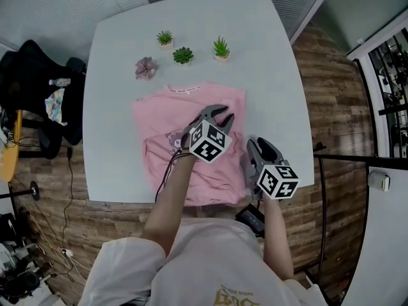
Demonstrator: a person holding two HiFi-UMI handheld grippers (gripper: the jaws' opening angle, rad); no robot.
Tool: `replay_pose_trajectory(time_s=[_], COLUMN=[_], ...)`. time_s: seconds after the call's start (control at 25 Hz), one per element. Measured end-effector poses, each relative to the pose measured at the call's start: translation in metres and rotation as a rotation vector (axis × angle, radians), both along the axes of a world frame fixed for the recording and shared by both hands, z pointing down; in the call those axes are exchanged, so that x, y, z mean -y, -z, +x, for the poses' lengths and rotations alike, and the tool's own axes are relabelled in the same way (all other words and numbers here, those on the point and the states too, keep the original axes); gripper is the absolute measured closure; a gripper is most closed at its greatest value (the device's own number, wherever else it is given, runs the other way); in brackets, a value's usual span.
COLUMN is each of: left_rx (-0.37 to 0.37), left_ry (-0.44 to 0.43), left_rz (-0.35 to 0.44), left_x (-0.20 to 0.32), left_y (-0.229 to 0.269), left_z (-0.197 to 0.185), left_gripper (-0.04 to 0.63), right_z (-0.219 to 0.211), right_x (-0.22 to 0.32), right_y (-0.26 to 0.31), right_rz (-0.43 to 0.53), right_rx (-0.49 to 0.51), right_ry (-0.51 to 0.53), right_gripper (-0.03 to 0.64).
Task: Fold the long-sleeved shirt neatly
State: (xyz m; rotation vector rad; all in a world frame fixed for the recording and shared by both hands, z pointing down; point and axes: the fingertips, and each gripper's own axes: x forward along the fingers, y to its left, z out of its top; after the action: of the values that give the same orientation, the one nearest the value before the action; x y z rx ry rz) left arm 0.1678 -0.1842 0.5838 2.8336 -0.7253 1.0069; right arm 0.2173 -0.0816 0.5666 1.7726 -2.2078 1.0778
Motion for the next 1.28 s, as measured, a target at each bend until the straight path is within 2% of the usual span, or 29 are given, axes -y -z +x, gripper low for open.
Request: replay_pose_trajectory(time_s=[0.08, 0.2, 0.48, 0.6, 0.68, 0.84, 1.0, 1.28], left_rx=[-0.006, -0.052, -0.079, -0.098, -0.120, -0.173, -0.192, -0.158], left_ry=[-0.034, 0.029, 0.168, 0.262, 0.342, 0.449, 0.483, 0.474], left_rz=[-0.073, -0.101, -0.100, -0.069, -0.040, -0.073, -0.099, -0.149], left_x=[-0.012, -0.009, -0.004, -0.006, -0.008, -0.024, -0.053, -0.113], left_y=[-0.015, -0.011, 0.009, 0.024, 0.031, 0.030, 0.028, 0.015], left_z=[0.004, -0.006, -0.073, -0.116, -0.146, -0.197, -0.233, -0.269], left_gripper=[0.374, 0.329, 0.328, 0.341, 0.381, 0.382, 0.374, 0.375], right_z=[0.000, -0.002, -0.017, -0.021, -0.025, -0.035, -0.047, -0.065], right_x=[-0.001, 0.001, 0.000, -0.005, -0.008, -0.019, -0.036, -0.076], right_y=[0.001, 0.003, 0.001, 0.002, 0.003, 0.001, -0.007, -0.015], right_rz=[0.003, 0.010, 0.019, 0.020, 0.020, 0.009, -0.014, -0.041], right_rx=[0.000, 0.003, 0.003, -0.002, -0.005, -0.017, -0.034, -0.071], right_ry=[0.006, 0.019, 0.086, 0.104, 0.110, 0.116, 0.121, 0.123], right_gripper=[0.465, 0.465, 0.449, 0.449, 0.443, 0.434, 0.425, 0.419])
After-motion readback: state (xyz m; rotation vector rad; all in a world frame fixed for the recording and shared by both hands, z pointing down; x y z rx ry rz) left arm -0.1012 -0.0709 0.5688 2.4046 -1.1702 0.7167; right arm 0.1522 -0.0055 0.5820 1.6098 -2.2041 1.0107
